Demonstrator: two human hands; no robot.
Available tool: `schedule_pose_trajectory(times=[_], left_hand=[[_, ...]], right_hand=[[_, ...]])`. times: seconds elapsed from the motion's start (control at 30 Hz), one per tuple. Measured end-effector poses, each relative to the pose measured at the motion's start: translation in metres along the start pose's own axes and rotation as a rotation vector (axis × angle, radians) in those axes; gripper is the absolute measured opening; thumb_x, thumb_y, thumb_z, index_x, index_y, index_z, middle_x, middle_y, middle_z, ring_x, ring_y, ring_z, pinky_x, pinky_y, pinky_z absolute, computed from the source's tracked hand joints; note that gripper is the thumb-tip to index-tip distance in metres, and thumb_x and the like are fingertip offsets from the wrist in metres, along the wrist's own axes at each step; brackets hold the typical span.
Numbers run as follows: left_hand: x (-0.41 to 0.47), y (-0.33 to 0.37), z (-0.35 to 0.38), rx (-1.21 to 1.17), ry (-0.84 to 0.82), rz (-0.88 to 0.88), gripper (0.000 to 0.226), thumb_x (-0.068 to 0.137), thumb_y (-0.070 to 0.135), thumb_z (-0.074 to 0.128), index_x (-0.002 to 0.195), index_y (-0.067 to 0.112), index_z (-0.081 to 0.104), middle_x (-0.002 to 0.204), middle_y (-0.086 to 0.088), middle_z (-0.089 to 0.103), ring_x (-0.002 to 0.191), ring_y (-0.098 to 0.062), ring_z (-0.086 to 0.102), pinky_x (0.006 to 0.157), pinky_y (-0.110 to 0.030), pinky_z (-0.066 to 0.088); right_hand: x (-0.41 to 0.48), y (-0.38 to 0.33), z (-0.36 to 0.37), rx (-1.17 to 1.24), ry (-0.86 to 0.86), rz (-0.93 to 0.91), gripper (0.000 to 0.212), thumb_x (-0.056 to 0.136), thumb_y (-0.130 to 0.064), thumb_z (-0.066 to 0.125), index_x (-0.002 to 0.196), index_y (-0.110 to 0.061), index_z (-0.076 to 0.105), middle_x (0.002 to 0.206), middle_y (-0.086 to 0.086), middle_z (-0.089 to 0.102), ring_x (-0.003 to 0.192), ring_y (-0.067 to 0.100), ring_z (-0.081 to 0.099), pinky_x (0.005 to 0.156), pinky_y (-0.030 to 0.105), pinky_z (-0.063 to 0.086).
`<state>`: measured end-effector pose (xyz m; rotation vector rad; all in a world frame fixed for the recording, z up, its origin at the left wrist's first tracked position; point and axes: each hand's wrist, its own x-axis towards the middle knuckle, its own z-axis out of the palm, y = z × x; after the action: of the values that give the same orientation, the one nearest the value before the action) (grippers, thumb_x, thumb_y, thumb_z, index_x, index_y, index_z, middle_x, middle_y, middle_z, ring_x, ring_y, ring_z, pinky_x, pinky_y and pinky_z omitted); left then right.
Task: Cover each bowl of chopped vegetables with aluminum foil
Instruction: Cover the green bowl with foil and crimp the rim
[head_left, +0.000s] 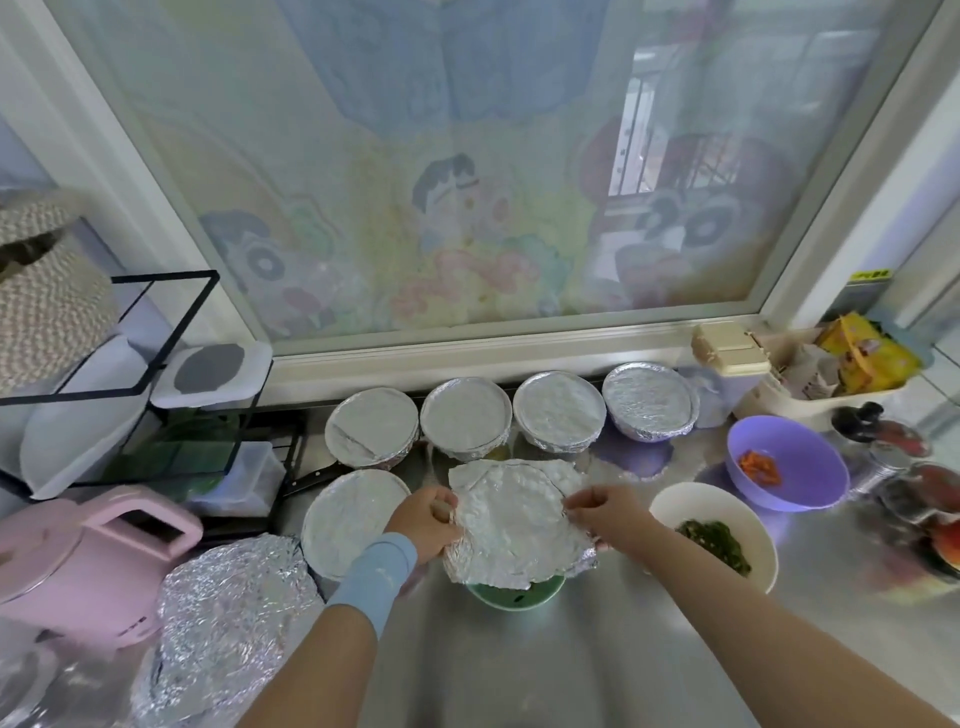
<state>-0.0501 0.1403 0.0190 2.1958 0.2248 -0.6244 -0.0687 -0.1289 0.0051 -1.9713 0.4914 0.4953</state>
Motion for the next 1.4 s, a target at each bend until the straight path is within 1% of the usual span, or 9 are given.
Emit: schedule_pose_trajectory(times=[0.3, 0.43, 0.5, 0.63, 0.83, 0.97, 1.07, 1.23, 1.4], left_hand=[[0.004, -0.011, 0.017, 0.468, -0.168, -0.044, 0.028, 0.082, 0.028, 0.065, 0.104, 0.024, 0.048, 0.092, 0.005, 0.054, 0.07, -0.013, 0.056, 0.062, -0.023, 0.046], [0.009, -0.002, 0.026, 0.527, 0.108, 0.235, 0.011, 0.09, 0.032, 0.055, 0.091, 0.024, 0.047, 0.081, 0.008, 0.052, 0.077, -0.017, 0.053, 0.069, -0.03, 0.045], [0.016, -0.001, 0.038, 0.492, 0.153, 0.436, 0.01, 0.094, 0.029, 0.052, 0.103, 0.024, 0.055, 0.103, 0.005, 0.057, 0.104, -0.02, 0.054, 0.086, -0.033, 0.048], [0.037, -0.016, 0.068, 0.808, 0.016, 0.484, 0.054, 0.104, 0.035, 0.03, 0.155, 0.02, 0.017, 0.163, -0.002, 0.011, 0.15, -0.024, 0.006, 0.121, -0.041, 0.016], [0.044, -0.035, 0.087, 0.895, 0.019, 0.478, 0.072, 0.103, 0.05, 0.022, 0.154, 0.014, -0.013, 0.156, -0.004, -0.029, 0.148, -0.028, -0.02, 0.121, -0.046, -0.006], [0.048, -0.042, 0.093, 0.909, 0.083, 0.517, 0.077, 0.094, 0.057, 0.006, 0.156, 0.012, -0.001, 0.162, -0.008, -0.015, 0.15, -0.03, -0.013, 0.119, -0.047, -0.006], [0.048, -0.044, 0.096, 0.882, 0.13, 0.517, 0.081, 0.09, 0.057, 0.003, 0.155, 0.011, 0.017, 0.164, -0.01, 0.003, 0.151, -0.03, 0.004, 0.12, -0.048, 0.008], [0.05, -0.042, 0.098, 0.813, 0.14, 0.478, 0.068, 0.095, 0.052, 0.022, 0.149, 0.014, 0.038, 0.159, -0.008, 0.028, 0.146, -0.028, 0.029, 0.113, -0.048, 0.034], [0.046, -0.044, 0.097, 0.757, 0.159, 0.51, 0.068, 0.095, 0.051, 0.023, 0.153, 0.018, 0.029, 0.163, -0.002, 0.019, 0.149, -0.022, 0.018, 0.119, -0.043, 0.023]], right_hand=[[-0.003, 0.025, 0.028, -0.353, 0.099, -0.008, 0.028, 0.075, -0.013, 0.075, 0.093, -0.026, 0.059, 0.09, -0.008, 0.057, 0.083, 0.012, 0.057, 0.066, 0.018, 0.043], [-0.004, 0.03, 0.035, -0.368, 0.101, -0.058, 0.038, 0.077, -0.014, 0.073, 0.108, -0.027, 0.056, 0.096, -0.003, 0.059, 0.087, 0.015, 0.059, 0.072, 0.021, 0.046], [-0.006, 0.03, 0.039, -0.358, 0.096, -0.06, 0.041, 0.078, -0.013, 0.071, 0.112, -0.028, 0.056, 0.098, -0.002, 0.058, 0.087, 0.016, 0.06, 0.07, 0.022, 0.048], [-0.008, 0.037, 0.049, -0.328, 0.16, -0.031, 0.04, 0.083, -0.011, 0.066, 0.119, -0.025, 0.055, 0.112, 0.003, 0.057, 0.088, 0.017, 0.058, 0.071, 0.024, 0.048], [-0.017, 0.041, 0.068, -0.513, 0.293, -0.055, 0.05, 0.084, -0.007, 0.052, 0.131, -0.024, 0.046, 0.131, 0.005, 0.042, 0.117, 0.026, 0.049, 0.099, 0.032, 0.038], [-0.015, 0.026, 0.089, -0.765, 0.337, -0.255, 0.081, 0.078, -0.007, 0.048, 0.152, -0.019, 0.019, 0.159, 0.007, 0.012, 0.147, 0.027, 0.014, 0.119, 0.037, 0.017], [-0.001, 0.022, 0.101, -0.838, 0.258, -0.331, 0.073, 0.093, -0.017, 0.039, 0.156, -0.013, 0.002, 0.164, 0.007, -0.005, 0.151, 0.023, -0.007, 0.123, 0.036, 0.004], [0.014, 0.034, 0.105, -0.713, 0.243, -0.282, 0.062, 0.102, -0.028, 0.032, 0.156, -0.015, 0.004, 0.163, 0.005, 0.006, 0.15, 0.021, 0.005, 0.12, 0.036, 0.017], [0.013, 0.044, 0.102, -0.625, 0.245, -0.325, 0.061, 0.102, -0.03, 0.036, 0.156, -0.02, 0.009, 0.159, -0.001, 0.014, 0.141, 0.021, 0.023, 0.111, 0.037, 0.034]])
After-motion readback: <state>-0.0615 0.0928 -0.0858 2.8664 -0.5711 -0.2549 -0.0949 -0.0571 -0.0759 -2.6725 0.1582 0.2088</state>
